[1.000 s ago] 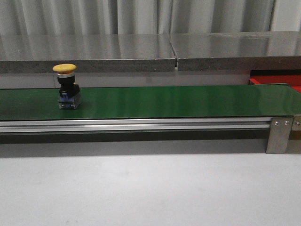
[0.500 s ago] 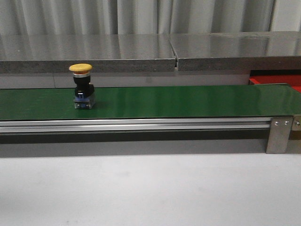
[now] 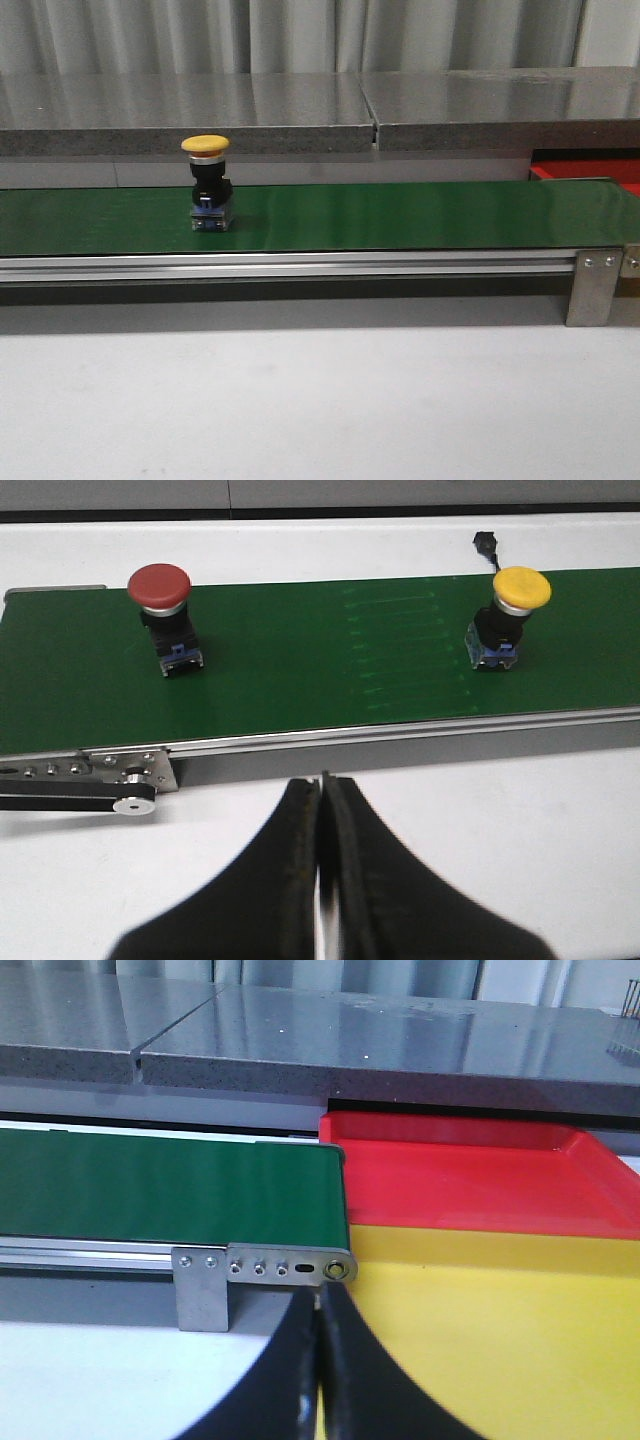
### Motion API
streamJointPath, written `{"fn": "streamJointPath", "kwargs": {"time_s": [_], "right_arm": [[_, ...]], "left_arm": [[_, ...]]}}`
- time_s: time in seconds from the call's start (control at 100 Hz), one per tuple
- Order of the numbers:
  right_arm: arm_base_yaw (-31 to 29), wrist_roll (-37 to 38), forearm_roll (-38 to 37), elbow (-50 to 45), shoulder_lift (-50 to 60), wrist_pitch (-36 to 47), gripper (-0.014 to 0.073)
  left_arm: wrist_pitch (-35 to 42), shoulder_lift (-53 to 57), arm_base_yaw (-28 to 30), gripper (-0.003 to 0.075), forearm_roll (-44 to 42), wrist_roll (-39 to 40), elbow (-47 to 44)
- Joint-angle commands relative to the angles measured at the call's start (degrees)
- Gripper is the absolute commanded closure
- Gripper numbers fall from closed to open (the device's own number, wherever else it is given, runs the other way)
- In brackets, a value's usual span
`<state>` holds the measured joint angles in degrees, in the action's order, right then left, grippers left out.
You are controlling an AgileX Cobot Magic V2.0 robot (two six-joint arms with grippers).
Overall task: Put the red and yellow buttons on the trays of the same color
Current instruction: 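Set the red button on the conveyor behind the yellow one, then lower the right gripper over the yellow button arriving on the belt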
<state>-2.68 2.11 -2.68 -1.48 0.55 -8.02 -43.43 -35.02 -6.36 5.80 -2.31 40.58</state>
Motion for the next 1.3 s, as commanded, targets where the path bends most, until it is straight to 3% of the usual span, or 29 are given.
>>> {"fn": "streamJointPath", "kwargs": {"time_s": [0.0, 0.44, 0.59, 0.99, 1.29], "right_arm": [[-0.39, -0.15, -0.77, 0.49, 0.83, 4.49, 0.066], [-0.27, -0.15, 1.1, 0.98, 0.77, 8.02, 0.066], [-0.23, -0.15, 1.17, 4.74, -1.64, 3.77, 0.066], [-0.23, -0.2, 1.12, 21.16, -20.06, 0.18, 0.066], [2.25, -4.08, 1.12, 35.29, -37.46, -8.25, 0.066]], "left_arm": [[4.09, 4.21, -0.47, 0.0739, 0.5, 0.13, -1.26], [3.45, 11.94, -0.47, 0.0739, 0.5, 0.13, -5.93], [3.45, 11.94, -0.47, 0.0739, 0.5, 0.13, -5.93], [3.45, 11.94, -0.47, 0.0739, 0.5, 0.13, -5.93], [3.45, 11.94, -0.47, 0.0739, 0.5, 0.13, -5.93]]}}
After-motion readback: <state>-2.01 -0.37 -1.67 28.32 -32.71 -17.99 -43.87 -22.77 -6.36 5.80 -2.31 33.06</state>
